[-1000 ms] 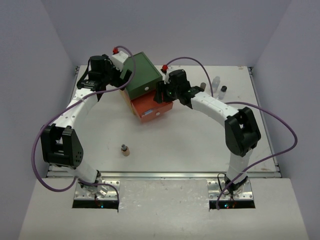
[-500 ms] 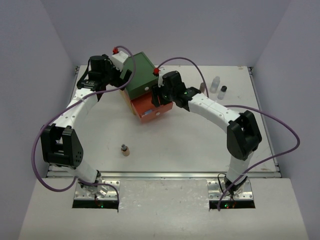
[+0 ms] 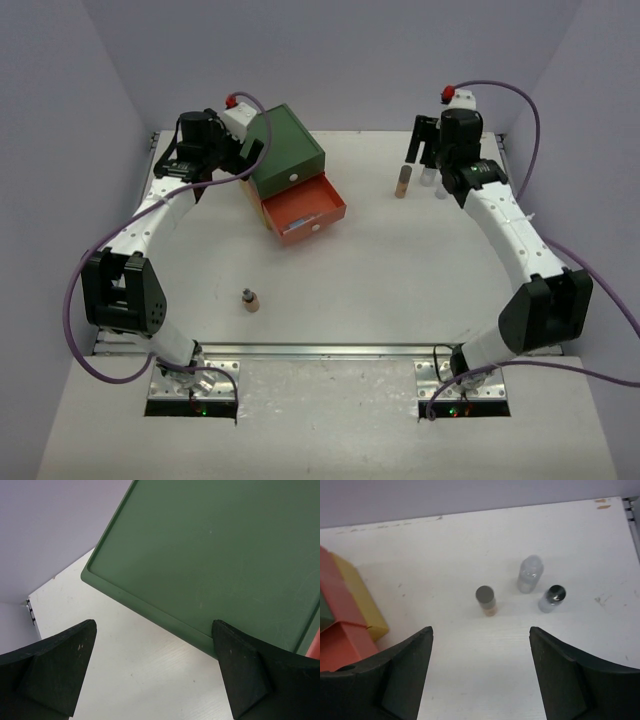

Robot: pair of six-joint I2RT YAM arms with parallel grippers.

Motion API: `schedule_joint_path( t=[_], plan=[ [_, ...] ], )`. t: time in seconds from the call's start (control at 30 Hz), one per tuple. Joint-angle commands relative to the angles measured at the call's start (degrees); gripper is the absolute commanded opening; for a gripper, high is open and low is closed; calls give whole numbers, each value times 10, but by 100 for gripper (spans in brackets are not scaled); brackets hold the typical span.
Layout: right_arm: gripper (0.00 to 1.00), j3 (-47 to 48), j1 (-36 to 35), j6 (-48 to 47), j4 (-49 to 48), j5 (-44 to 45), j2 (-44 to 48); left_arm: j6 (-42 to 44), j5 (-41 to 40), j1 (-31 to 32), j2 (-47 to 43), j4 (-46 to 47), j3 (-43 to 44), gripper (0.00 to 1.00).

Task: Organize the makeup

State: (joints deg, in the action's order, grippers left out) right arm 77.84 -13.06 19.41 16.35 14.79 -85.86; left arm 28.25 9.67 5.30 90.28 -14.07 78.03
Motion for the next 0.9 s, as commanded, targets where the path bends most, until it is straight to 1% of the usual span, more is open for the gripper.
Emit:
schedule_joint_path(
  t=[0.0,0.13,0.3,0.4,0.47,0.53,0.63,0.7,0.87],
  plan=[
    [75,57,42,-3,27,66,-55,13,-12,3,5,-18,-11,100],
    [70,107,67,8,26,101,-111,14,-12,3,4,-18,-11,100],
    [70,144,89,16,26,145,-176,16,-6,3,2,-18,-21,100],
    [70,158,96,14,27,142,-207,19,-4,2,2,-18,-25,100],
    [70,158,106,20,26,133,-228,20,-4,2,5,-15,-29,100],
    [69,155,117,29,26,105,-247,21,-4,2,7,-14,-30,100],
    [67,140,128,41,15,75,-259,22,-4,2,13,-12,-31,100],
    [66,127,147,52,4,49,-266,22,-5,2,17,-11,-30,100],
    [65,107,153,42,-20,36,-271,22,-10,2,29,-11,-19,100]
  ],
)
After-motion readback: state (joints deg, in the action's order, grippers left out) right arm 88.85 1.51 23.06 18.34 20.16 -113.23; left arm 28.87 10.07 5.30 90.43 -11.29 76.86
